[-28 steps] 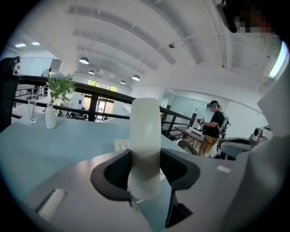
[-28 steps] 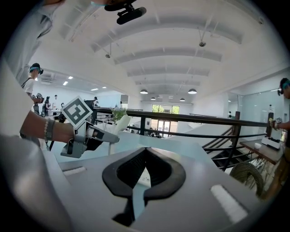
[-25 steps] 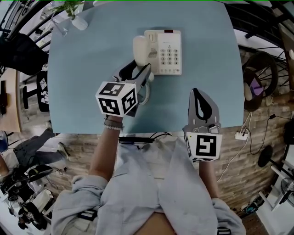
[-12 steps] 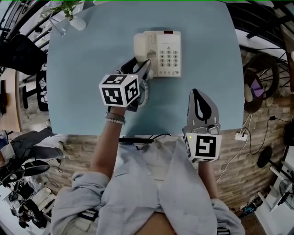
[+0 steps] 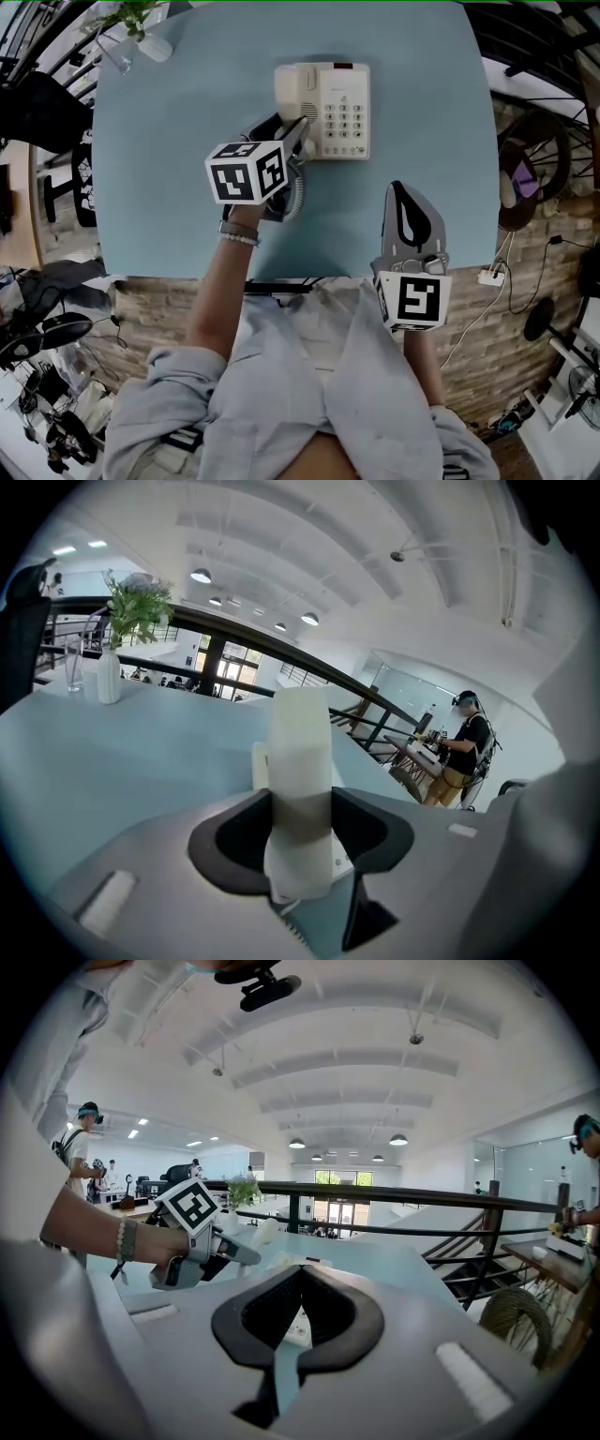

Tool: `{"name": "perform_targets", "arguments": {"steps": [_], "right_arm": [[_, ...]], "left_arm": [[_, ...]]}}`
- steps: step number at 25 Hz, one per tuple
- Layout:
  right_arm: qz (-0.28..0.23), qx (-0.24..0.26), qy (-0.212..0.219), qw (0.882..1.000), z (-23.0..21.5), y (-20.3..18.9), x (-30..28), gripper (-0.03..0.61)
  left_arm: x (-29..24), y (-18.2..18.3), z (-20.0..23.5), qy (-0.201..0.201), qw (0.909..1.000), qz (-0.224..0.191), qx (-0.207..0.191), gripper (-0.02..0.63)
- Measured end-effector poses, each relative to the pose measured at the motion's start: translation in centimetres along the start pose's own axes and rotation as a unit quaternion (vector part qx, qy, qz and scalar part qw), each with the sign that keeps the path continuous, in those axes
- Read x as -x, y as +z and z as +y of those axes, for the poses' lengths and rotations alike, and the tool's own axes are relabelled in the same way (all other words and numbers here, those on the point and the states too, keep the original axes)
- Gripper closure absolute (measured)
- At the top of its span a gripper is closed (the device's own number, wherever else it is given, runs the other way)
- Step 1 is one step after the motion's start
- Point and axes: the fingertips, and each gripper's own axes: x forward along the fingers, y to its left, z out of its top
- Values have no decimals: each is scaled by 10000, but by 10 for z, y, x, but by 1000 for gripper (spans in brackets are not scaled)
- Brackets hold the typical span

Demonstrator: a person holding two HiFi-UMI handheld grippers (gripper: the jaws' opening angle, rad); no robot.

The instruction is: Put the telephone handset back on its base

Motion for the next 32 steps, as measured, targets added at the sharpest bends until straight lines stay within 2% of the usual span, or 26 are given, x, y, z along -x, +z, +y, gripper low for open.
{"name": "perform_targets", "arguments": {"steps": [12,17,22,29,32], "right_arm": [[69,1,-3,10000,-2,-5,-1,572],[101,-3,-22,9999,-5,-6,-1,572],[129,-7,-44,9999,-6,-6,-1,572],[172,-17,-19,9998,-5,-9,-4,572],[191,-12,-9,9998,-3,-9,-6,572]], "left_arm": [[-21,-1,6,164,9995,19,273,413],[-27,-2,12,364,9984,1,437,414],[-32,-5,21,700,9973,66,211,416],[-37,-2,27,767,9955,-29,551,416],[-38,-2,28,836,9950,-18,549,416]]}}
